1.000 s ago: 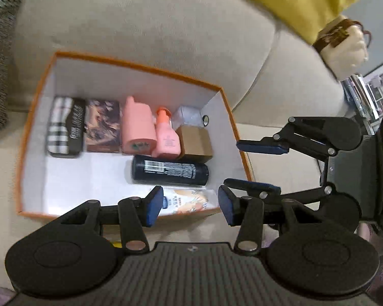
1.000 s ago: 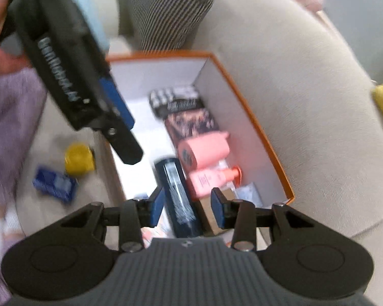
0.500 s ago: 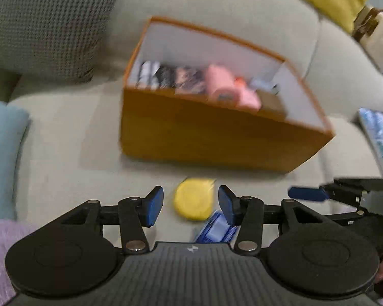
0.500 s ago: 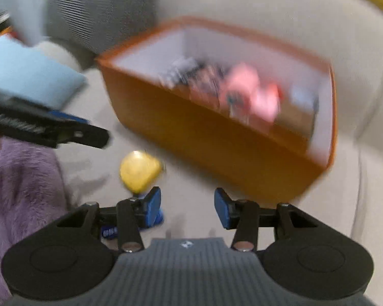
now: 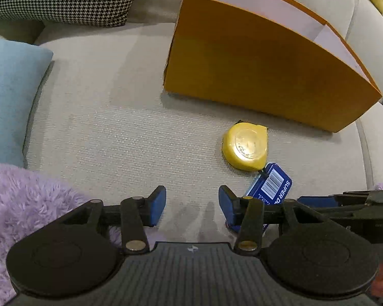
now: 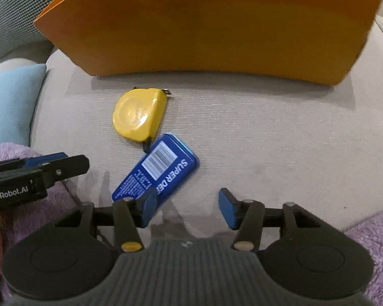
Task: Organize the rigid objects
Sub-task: 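Withdraw both grippers from the box toward the tape measure and blue tin, then grasp the blue SUPER DEER tin with the right gripper and lift it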
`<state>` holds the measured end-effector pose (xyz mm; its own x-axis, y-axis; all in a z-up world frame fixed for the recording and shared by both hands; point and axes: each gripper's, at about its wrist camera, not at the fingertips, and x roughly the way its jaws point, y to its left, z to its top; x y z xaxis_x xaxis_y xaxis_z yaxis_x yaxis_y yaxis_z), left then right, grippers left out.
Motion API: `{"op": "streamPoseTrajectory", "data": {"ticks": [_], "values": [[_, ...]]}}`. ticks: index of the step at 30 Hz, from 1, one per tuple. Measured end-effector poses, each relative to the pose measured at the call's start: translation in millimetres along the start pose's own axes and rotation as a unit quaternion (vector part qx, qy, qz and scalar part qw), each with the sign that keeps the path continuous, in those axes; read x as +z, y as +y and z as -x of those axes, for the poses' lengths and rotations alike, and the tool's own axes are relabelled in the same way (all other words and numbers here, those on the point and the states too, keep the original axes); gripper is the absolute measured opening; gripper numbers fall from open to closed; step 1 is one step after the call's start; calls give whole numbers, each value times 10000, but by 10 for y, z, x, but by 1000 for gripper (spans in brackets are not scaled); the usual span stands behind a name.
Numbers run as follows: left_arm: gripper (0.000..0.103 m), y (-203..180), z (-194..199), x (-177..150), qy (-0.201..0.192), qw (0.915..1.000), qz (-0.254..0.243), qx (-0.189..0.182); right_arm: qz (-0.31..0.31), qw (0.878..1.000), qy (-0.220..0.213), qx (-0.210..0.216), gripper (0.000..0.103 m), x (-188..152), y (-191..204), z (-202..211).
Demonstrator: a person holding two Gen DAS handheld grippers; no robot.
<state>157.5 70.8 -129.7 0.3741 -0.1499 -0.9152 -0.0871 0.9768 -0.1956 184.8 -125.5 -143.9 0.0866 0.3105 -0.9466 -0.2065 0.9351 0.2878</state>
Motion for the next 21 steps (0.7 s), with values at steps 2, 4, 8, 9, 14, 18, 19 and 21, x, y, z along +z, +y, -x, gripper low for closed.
{"op": "streamPoseTrajectory", "data": {"ticks": [2,4,8,9,14,18,19,21], "values": [[56,32,-4,-13,-3,10000,36,-44,55,10000,-14,6,56,16,99,-46],[56,67,-2,-43,-18,9999,64,-89,3,10000,-16,79,55,9,131,-67],[56,105,25,-59,-36,9998,90,-162,-55,9996,-89,250,55,14,159,-117],[56,113,25,-62,-39,9998,95,-173,-75,9996,-99,270,55,23,164,-132],[56,120,-7,-73,-19,9997,131,-200,-46,9997,-143,188,51,64,272,-219],[56,104,-9,-80,-31,9996,147,-227,133,9994,-296,99,22,56,340,-149],[56,109,-12,-78,-36,9996,145,-241,178,9991,-367,89,18,51,343,-110],[56,109,-5,-86,-38,9995,148,-262,222,9987,-461,33,3,51,342,-76]]}}
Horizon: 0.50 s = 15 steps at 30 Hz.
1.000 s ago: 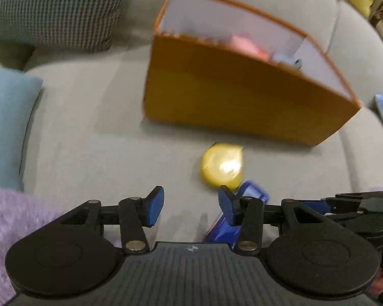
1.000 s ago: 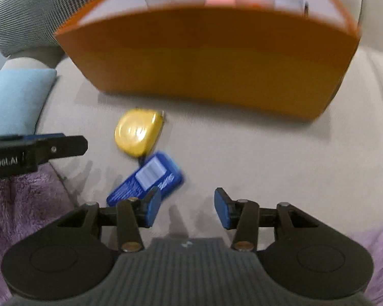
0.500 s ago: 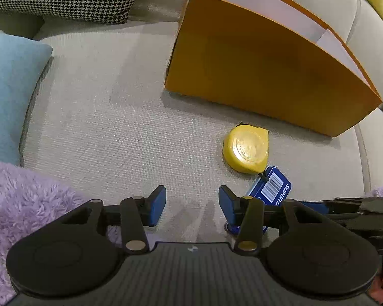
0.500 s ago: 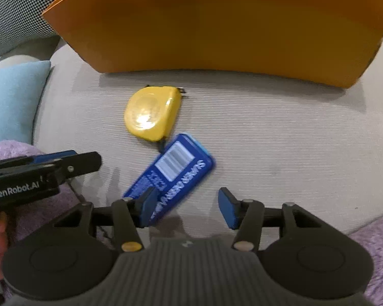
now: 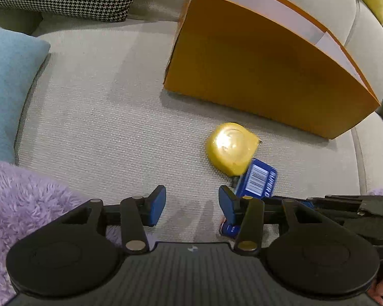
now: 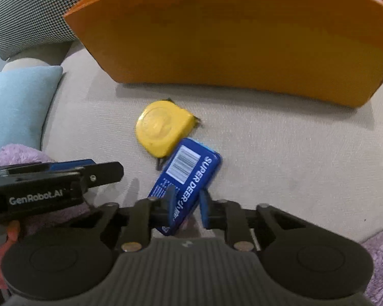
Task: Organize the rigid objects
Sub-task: 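Grasp the blue SUPER DEER tin with the right gripper and lift it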
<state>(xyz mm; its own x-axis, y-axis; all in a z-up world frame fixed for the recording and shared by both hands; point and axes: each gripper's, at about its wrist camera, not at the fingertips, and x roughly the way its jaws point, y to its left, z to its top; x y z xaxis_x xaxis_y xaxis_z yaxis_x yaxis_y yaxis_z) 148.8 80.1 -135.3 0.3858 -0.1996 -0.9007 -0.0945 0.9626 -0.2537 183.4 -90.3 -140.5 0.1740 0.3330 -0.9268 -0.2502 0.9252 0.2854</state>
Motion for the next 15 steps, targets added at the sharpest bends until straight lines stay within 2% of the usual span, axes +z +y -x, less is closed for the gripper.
{"op": "streamPoseTrajectory", "data": {"ticks": [1,4,6,8,9,10,11,15], "values": [[56,6,2,0,10,10000,-4,-3,8,10000,-47,-17,0,0,-3,22],[56,1,-12,4,98,9999,-55,-71,11,9999,-129,96,0,3,-16,92],[52,-25,-40,7,211,9996,-164,-79,-43,9998,-51,162,0,5,-38,76],[49,-61,-57,-8,320,9988,-295,-213,-190,9994,89,260,7,-22,-107,71],[48,-74,-58,-15,344,9984,-340,-299,-249,9992,113,298,13,-32,-133,43],[46,-86,-65,-22,390,9978,-383,-368,-324,9988,130,349,24,-41,-145,30],[45,-101,-79,-28,439,9974,-424,-374,-394,9984,133,393,29,-50,-172,26],[38,-177,-168,-35,662,9955,-630,-258,-708,9955,151,610,31,-47,-251,-48]]}}
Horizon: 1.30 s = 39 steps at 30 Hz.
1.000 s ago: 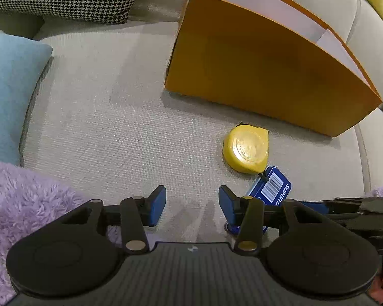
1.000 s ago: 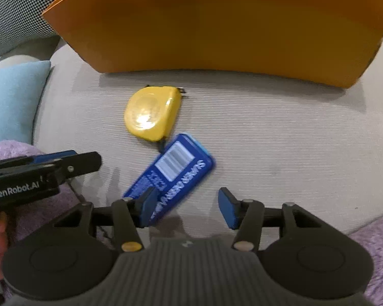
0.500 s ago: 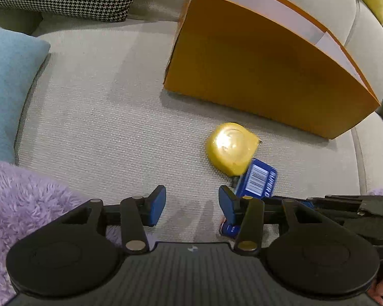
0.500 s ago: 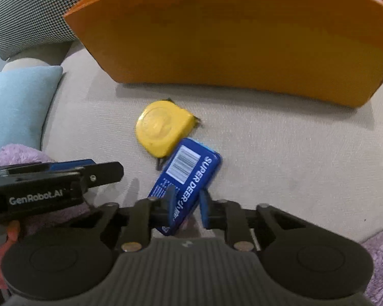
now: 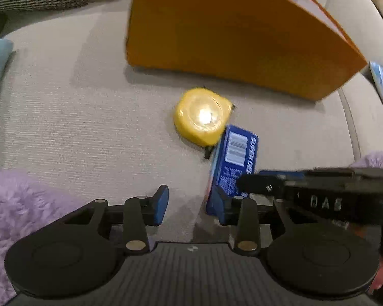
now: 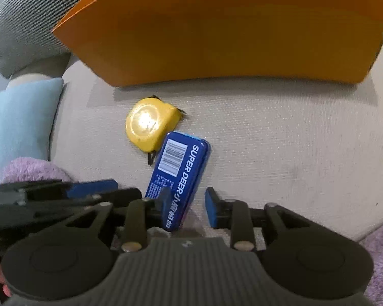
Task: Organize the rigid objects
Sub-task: 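Grasp the blue SUPER DEER tin with the right gripper and lift it, then grasp the yellow tape measure with the left gripper while the right gripper holds the blue tin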
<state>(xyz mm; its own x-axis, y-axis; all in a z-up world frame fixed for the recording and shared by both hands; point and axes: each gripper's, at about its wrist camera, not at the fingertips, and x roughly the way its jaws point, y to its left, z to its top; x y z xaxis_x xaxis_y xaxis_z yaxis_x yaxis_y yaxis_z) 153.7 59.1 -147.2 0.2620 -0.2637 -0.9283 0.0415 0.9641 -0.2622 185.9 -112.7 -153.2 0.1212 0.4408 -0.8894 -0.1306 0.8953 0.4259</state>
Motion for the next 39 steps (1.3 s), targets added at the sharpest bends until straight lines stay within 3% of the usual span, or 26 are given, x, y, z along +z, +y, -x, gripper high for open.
{"op": "streamPoseTrajectory", "data": {"ticks": [6,9,13,17,19,22,25,30,32,34,36,39], "values": [[36,18,-55,28,78,9999,78,-8,-583,9975,-31,400,38,33,-135,-138],[36,12,-72,48,98,9999,65,37,-494,9981,-87,352,40,22,-69,-156],[35,-12,-70,51,82,9999,136,-7,-366,9985,-246,326,25,4,6,-55],[23,118,-7,22,59,9996,273,-33,72,9987,-418,286,18,-5,166,74],[23,79,-19,12,99,9998,144,47,255,9976,-457,452,13,-2,244,97],[23,36,-39,1,113,9998,22,136,517,9975,-426,231,14,23,340,34],[23,52,-41,0,105,9999,82,90,362,9985,-296,289,14,51,295,-32],[23,110,106,-3,-117,9998,182,-47,460,9975,-491,212,13,67,222,143],[41,108,208,-3,-292,9996,53,1,453,9967,-647,162,13,126,158,262],[53,53,283,31,-499,9981,-275,234,484,9959,-767,-35,13,204,109,337],[57,-20,337,101,-706,9936,-713,519,512,9956,-772,-101,13,283,65,359],[73,-123,358,219,-891,9829,-1356,875,427,9966,-706,-56,13,372,-7,357]]}}
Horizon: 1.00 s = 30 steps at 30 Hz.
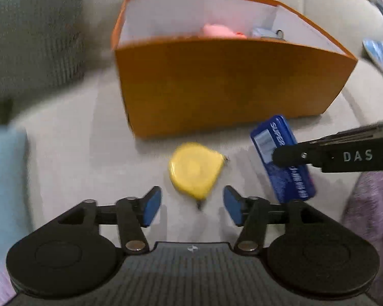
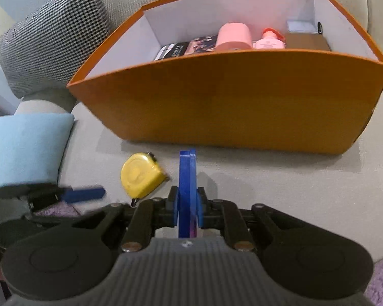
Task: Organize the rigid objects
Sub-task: 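Grasp the yellow tape measure with the left gripper while the right gripper holds the blue tin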
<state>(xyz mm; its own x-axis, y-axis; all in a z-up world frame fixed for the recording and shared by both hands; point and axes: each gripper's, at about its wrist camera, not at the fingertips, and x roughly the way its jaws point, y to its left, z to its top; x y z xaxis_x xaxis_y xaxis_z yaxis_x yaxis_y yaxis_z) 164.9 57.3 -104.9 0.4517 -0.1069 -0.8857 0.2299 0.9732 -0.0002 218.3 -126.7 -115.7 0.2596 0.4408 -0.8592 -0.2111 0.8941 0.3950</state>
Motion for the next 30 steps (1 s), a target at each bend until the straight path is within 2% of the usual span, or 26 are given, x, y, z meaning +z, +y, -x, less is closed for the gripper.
{"op": "streamPoseTrajectory", "data": {"ticks": [1,3,6,10,13,15,17,22,26,30], "values": [[77,-33,-18,42,-31,9996,-273,64,-10,10000,17,2,13,21,5,-24],[78,-57,-106,100,20,9976,-685,95,-24,10000,32,50,13,47,-42,-19],[77,-87,-238,136,150,9951,-976,-25,14,9999,70,110,14,85,-41,-50],[77,-133,-376,163,312,9930,-1135,-48,89,9997,182,157,13,79,-2,-116],[71,-127,-447,183,413,9928,-1122,-45,42,9995,255,178,14,83,-29,-173],[70,-137,-481,197,390,9934,-1076,-61,29,9995,282,158,14,89,-38,-218],[62,-141,-496,213,291,9942,-1029,-100,8,9993,338,137,13,84,-70,-255],[61,-138,-497,219,217,9974,-685,-57,70,9993,349,97,13,63,-63,-233],[61,-5,-400,165,169,9994,103,-296,156,9995,249,93,13,57,-32,-144],[61,103,-120,97,-51,9949,861,-519,271,9995,92,96,13,43,3,36]]}}
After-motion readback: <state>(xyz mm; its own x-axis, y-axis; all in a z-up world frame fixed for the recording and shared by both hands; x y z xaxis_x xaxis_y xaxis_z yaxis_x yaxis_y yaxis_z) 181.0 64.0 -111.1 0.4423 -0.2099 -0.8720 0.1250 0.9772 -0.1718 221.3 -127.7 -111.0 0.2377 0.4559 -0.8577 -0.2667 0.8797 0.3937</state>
